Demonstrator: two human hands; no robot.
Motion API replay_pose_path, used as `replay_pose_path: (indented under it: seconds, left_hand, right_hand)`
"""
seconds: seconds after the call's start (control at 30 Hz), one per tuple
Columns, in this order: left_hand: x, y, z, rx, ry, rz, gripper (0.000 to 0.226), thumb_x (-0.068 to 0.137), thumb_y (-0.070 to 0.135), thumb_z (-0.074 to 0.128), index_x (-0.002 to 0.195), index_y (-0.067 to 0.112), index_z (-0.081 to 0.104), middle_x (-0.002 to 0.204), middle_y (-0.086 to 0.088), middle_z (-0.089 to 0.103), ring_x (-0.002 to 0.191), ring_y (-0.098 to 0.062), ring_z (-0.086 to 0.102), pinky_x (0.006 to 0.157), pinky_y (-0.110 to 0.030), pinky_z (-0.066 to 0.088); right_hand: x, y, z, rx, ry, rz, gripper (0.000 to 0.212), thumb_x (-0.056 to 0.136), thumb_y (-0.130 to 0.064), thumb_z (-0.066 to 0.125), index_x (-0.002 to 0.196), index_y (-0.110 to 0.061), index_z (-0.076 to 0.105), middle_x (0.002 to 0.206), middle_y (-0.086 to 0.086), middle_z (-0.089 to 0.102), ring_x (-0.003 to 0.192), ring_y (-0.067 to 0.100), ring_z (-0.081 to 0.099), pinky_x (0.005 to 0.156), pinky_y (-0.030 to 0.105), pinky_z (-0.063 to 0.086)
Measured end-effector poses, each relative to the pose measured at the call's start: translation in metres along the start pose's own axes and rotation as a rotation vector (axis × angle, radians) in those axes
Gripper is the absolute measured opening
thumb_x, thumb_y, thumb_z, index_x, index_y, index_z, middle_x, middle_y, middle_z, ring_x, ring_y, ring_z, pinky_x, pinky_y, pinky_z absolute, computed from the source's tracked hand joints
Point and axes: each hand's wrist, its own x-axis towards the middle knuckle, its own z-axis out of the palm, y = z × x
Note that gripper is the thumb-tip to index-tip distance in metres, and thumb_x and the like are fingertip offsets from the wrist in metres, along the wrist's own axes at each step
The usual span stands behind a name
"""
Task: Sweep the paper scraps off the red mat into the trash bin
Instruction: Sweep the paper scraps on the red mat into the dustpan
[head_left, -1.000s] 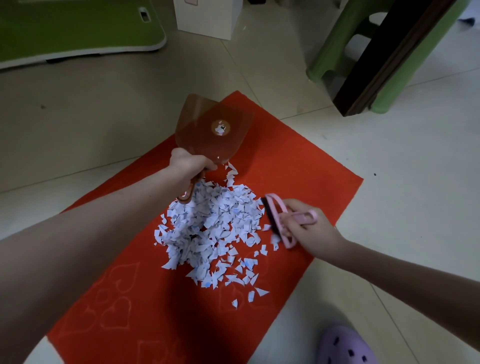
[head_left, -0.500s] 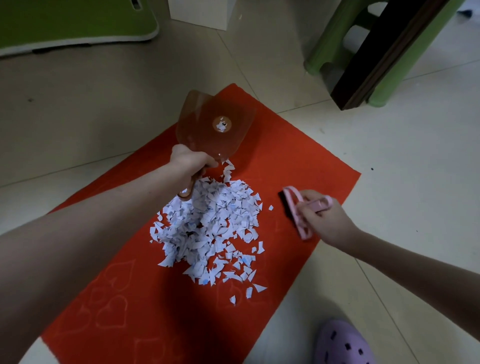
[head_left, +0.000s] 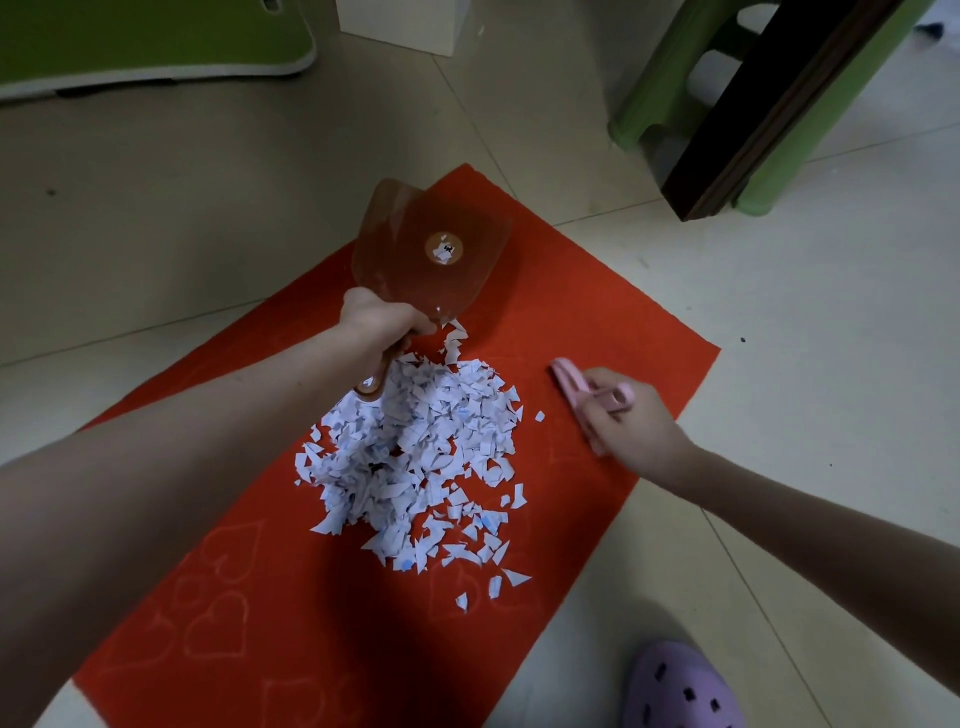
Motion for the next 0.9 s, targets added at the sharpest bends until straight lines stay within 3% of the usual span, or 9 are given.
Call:
replay_pose_path:
  seconds: [0.1, 0.2, 0.33, 0.43, 0.53, 0.6, 0.7, 0.77, 0.9]
  left_hand:
    - [0.000, 0.001, 0.001, 0.016, -0.005, 0.000, 0.024, 0.070, -0.001, 0.076, 0.085, 0.003, 0.057, 0.061, -0.006, 0.051, 0.045, -0.014, 0.046, 0.038, -0.020, 0.039]
    - [-0.001, 0.003, 0.000, 0.020, -0.008, -0.001, 0.024, 0.071, -0.002, 0.076, 0.080, 0.004, 0.054, 0.060, -0.007, 0.051, 0.044, -0.015, 0.045, 0.040, -0.023, 0.040]
    - [-0.002, 0.004, -0.002, 0.003, 0.000, 0.006, 0.027, 0.071, -0.002, 0.076, 0.087, 0.002, 0.056, 0.059, -0.008, 0.050, 0.044, -0.015, 0.045, 0.041, -0.022, 0.040]
    - [-0.001, 0.003, -0.003, -0.008, 0.005, 0.007, 0.028, 0.070, -0.003, 0.076, 0.088, 0.002, 0.055, 0.059, -0.008, 0.051, 0.044, -0.016, 0.045, 0.044, -0.026, 0.041]
    - [-0.001, 0.003, -0.003, -0.010, 0.009, 0.004, 0.031, 0.069, -0.003, 0.077, 0.091, 0.002, 0.056, 0.060, -0.008, 0.051, 0.043, -0.016, 0.045, 0.043, -0.025, 0.041]
    - [-0.001, 0.003, -0.004, -0.005, 0.010, 0.002, 0.031, 0.070, -0.002, 0.077, 0.092, 0.002, 0.056, 0.061, -0.008, 0.052, 0.044, -0.016, 0.046, 0.043, -0.025, 0.042]
    - [0.000, 0.003, -0.005, -0.002, -0.001, -0.001, 0.030, 0.070, -0.002, 0.077, 0.091, 0.002, 0.057, 0.062, -0.008, 0.052, 0.045, -0.016, 0.047, 0.044, -0.025, 0.042]
    - [0.001, 0.003, -0.006, -0.005, -0.005, -0.005, 0.028, 0.070, -0.002, 0.076, 0.089, 0.002, 0.056, 0.062, -0.008, 0.052, 0.045, -0.015, 0.046, 0.045, -0.025, 0.042]
    - [0.000, 0.003, -0.003, -0.002, -0.016, 0.000, 0.026, 0.070, -0.003, 0.076, 0.084, 0.004, 0.056, 0.061, -0.007, 0.052, 0.045, -0.014, 0.046, 0.041, -0.022, 0.041]
  right_hand:
    - [0.003, -0.019, 0.001, 0.392, -0.049, -0.016, 0.018, 0.099, -0.010, 0.046, 0.100, -0.021, 0.060, 0.085, 0.010, 0.068, 0.069, 0.018, 0.068, 0.067, 0.029, 0.058]
    - [0.015, -0.021, -0.010, 0.558, 0.135, 0.019, 0.020, 0.098, -0.006, 0.047, 0.099, -0.021, 0.061, 0.084, 0.006, 0.068, 0.069, 0.015, 0.068, 0.068, 0.028, 0.059]
    - [0.028, 0.000, -0.029, 0.328, 0.334, 0.116, 0.021, 0.093, -0.010, 0.048, 0.082, -0.024, 0.059, 0.073, 0.008, 0.067, 0.063, 0.020, 0.066, 0.066, 0.034, 0.056]
    - [0.031, 0.010, -0.033, 0.021, 0.287, 0.113, 0.024, 0.093, -0.019, 0.046, 0.069, -0.024, 0.051, 0.063, 0.009, 0.060, 0.059, 0.026, 0.059, 0.057, 0.034, 0.047]
    - [0.025, 0.018, -0.027, -0.311, 0.224, 0.066, 0.026, 0.097, -0.031, 0.044, 0.073, -0.020, 0.049, 0.064, 0.005, 0.056, 0.060, 0.028, 0.056, 0.055, 0.035, 0.045]
    - [0.018, 0.022, -0.021, -0.351, 0.149, 0.032, 0.028, 0.098, -0.032, 0.044, 0.071, -0.023, 0.048, 0.065, 0.002, 0.056, 0.062, 0.027, 0.055, 0.057, 0.036, 0.046]
    - [0.010, 0.014, -0.020, 0.065, 0.056, 0.032, 0.022, 0.098, -0.019, 0.047, 0.083, -0.031, 0.058, 0.070, 0.001, 0.065, 0.064, 0.018, 0.065, 0.059, 0.030, 0.052]
    - [0.012, 0.002, -0.026, 0.339, 0.113, 0.018, 0.020, 0.098, -0.009, 0.047, 0.095, -0.023, 0.062, 0.079, -0.002, 0.068, 0.067, 0.007, 0.067, 0.062, 0.018, 0.053]
    - [0.021, 0.001, -0.036, 0.409, 0.256, 0.040, 0.017, 0.097, -0.012, 0.048, 0.103, -0.017, 0.063, 0.083, 0.005, 0.070, 0.069, 0.012, 0.067, 0.066, 0.022, 0.055]
